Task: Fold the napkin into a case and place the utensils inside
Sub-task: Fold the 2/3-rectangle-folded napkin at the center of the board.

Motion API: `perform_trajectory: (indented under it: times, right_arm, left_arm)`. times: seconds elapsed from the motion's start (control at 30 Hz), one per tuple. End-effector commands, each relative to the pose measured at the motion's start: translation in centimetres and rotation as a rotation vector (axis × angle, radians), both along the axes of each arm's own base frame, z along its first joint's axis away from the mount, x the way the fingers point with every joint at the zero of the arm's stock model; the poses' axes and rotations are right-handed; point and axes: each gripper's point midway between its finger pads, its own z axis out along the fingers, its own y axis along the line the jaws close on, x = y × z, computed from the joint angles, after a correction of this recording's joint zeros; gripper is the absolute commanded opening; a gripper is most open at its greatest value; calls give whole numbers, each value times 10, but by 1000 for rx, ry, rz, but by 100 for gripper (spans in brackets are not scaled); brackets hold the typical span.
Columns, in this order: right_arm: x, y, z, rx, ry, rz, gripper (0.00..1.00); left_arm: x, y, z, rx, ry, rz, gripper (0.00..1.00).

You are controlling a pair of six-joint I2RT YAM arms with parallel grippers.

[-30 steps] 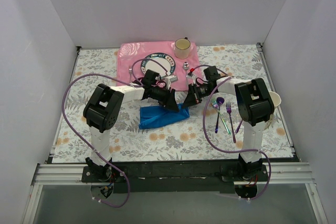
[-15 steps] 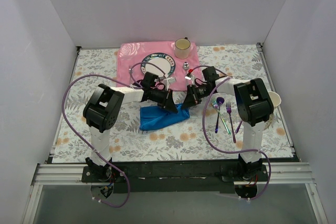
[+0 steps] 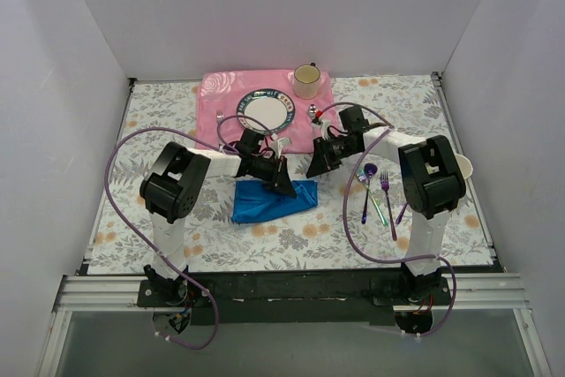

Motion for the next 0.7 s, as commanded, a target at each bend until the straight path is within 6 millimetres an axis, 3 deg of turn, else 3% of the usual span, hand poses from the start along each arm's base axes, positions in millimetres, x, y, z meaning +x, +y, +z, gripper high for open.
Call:
perform_trajectory:
  times: [0.0, 0.37, 0.53, 0.67]
  right_arm:
    - [10, 12, 34, -64, -212, 25, 18]
    - [-1, 20, 22, -273, -427, 83, 18]
    - [-2, 19, 15, -341, -495, 99, 26]
    - [-6, 19, 6, -373, -500, 126, 27]
  left_arm:
    - [4, -1, 19, -12, -27, 25, 0]
    - [0, 0, 10, 22, 68, 58, 0]
    - [-1, 1, 4, 43, 105, 67, 0]
    - [-2, 2, -1, 55, 130, 74, 0]
